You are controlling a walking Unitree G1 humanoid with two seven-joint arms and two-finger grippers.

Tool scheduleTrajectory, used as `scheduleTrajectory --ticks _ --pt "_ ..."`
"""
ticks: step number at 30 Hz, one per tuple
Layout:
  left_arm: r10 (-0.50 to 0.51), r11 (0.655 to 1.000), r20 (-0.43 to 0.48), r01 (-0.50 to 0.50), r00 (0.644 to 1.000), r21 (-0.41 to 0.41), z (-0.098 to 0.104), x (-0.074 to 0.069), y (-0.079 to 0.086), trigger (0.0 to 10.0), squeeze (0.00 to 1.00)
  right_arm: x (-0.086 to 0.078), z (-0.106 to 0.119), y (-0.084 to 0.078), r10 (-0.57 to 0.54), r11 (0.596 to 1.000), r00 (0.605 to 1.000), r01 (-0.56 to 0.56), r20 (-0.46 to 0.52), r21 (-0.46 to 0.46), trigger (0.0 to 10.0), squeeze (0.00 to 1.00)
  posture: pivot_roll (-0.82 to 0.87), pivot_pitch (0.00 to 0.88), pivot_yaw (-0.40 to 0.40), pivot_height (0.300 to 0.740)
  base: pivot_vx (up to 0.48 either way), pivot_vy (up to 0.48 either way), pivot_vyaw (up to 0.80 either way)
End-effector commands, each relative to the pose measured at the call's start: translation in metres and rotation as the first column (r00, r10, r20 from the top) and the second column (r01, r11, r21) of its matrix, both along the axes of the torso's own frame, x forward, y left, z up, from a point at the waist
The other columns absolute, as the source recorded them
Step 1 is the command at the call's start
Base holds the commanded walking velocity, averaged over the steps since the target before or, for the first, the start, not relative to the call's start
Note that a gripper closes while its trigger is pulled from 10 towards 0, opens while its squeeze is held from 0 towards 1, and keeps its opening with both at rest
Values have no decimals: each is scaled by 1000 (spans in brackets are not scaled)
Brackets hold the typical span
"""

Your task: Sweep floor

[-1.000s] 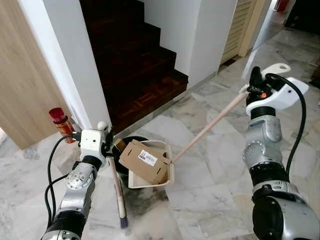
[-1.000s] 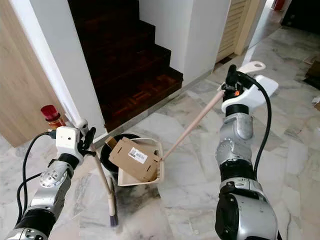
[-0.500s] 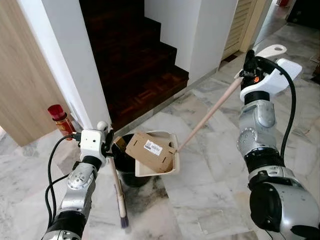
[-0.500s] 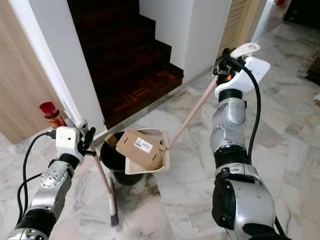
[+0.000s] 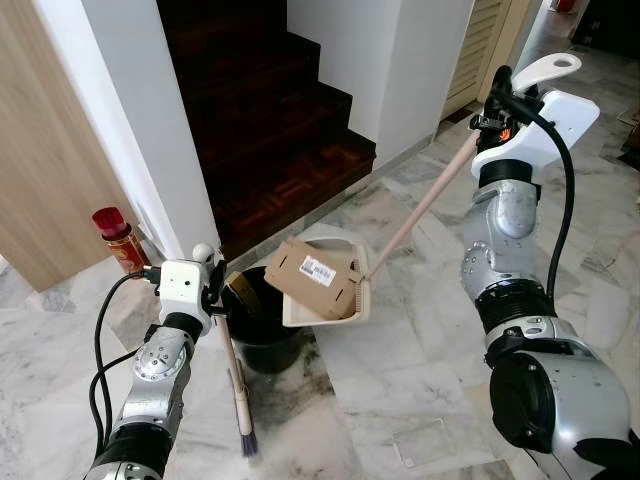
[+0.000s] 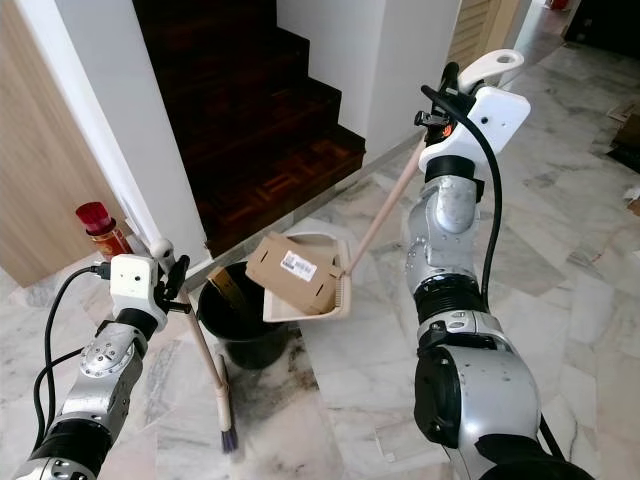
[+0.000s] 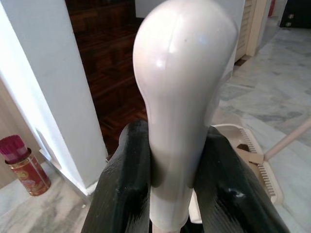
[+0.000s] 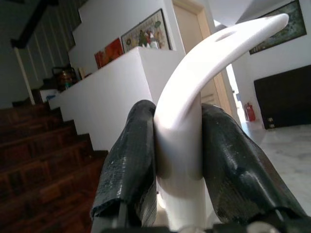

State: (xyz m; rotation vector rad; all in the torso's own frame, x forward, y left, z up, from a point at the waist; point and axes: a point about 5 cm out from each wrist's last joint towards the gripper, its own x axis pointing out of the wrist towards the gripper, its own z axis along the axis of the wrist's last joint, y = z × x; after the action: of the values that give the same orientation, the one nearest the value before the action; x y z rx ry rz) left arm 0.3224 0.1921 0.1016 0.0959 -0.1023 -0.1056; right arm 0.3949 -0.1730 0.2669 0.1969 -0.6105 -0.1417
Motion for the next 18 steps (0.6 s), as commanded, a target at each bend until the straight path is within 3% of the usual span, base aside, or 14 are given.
scheduleTrajectory --ticks 1,8,18 --pt "9 1000 45 -9 999 6 7 0 2 10000 0 -5 24 8 6 1000 992 -7 128 8 10000 0 46 47 -30 740 0 0 0" --pt "11 1000 45 -11 999 9 7 -1 2 10000 0 -13 15 25 62 998 982 -64 178 4 10000 0 45 47 -32 740 0 0 0" --pt "-3 1000 45 2 999 22 6 -1 0 10000 0 -29 11 49 135 990 956 -120 261 -74 10000 0 45 49 -31 740 0 0 0"
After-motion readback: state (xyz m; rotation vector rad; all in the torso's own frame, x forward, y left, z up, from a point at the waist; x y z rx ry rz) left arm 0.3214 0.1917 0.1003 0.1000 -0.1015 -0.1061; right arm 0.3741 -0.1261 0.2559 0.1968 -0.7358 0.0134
